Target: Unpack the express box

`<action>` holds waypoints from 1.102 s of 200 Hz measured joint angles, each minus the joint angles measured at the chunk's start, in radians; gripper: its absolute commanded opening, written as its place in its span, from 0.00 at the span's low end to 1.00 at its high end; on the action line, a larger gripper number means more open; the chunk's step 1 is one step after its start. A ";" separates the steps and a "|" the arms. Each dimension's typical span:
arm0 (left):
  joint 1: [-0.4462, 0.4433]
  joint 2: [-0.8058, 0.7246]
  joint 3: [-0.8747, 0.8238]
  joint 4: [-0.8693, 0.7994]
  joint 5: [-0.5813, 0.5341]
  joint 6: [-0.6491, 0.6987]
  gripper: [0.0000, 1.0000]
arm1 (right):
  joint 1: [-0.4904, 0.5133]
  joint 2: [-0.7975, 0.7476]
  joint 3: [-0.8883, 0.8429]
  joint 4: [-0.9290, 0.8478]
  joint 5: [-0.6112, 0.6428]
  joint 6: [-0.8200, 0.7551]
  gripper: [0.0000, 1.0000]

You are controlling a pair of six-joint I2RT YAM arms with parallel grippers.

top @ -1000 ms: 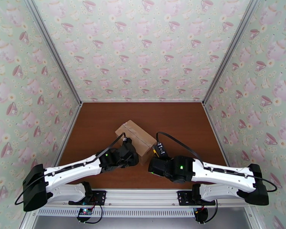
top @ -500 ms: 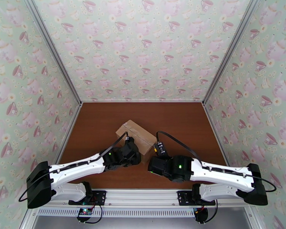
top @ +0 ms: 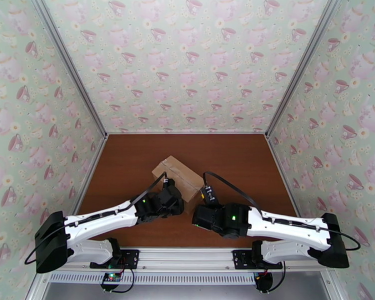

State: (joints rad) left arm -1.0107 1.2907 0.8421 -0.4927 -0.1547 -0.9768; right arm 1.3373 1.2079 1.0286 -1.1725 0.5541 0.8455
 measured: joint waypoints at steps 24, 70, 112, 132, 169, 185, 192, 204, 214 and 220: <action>0.014 0.000 0.018 0.016 -0.017 0.001 0.33 | 0.025 0.010 0.008 0.035 -0.022 -0.017 0.00; 0.029 -0.013 0.024 0.020 -0.041 0.007 0.33 | 0.029 0.009 0.011 0.059 -0.042 -0.023 0.00; 0.031 -0.028 0.024 0.020 -0.045 0.007 0.33 | 0.030 0.009 0.012 0.065 -0.046 -0.023 0.00; 0.031 -0.028 0.024 0.020 -0.051 0.007 0.33 | 0.033 0.010 0.012 0.065 -0.050 -0.023 0.00; 0.034 -0.029 0.024 0.017 -0.068 0.007 0.33 | 0.038 0.001 0.012 0.059 -0.062 -0.019 0.00; 0.040 -0.039 0.024 0.010 -0.076 0.007 0.33 | 0.038 -0.017 0.012 0.043 -0.063 -0.011 0.00; 0.042 -0.046 0.024 0.006 -0.079 0.007 0.33 | 0.038 -0.027 0.012 0.034 -0.063 -0.010 0.00; 0.048 -0.063 0.024 -0.001 -0.088 0.008 0.33 | 0.038 -0.044 0.012 0.017 -0.064 -0.007 0.00; 0.053 -0.077 0.024 -0.005 -0.094 0.008 0.33 | 0.038 -0.056 0.012 0.001 -0.064 -0.003 0.00; 0.055 -0.086 0.024 -0.008 -0.098 0.008 0.33 | 0.038 -0.063 0.012 -0.008 -0.064 -0.003 0.00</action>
State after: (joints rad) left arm -0.9558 1.2045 0.8658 -0.5011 -0.2527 -0.9691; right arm 1.3754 1.1450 1.0405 -1.1809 0.4900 0.8429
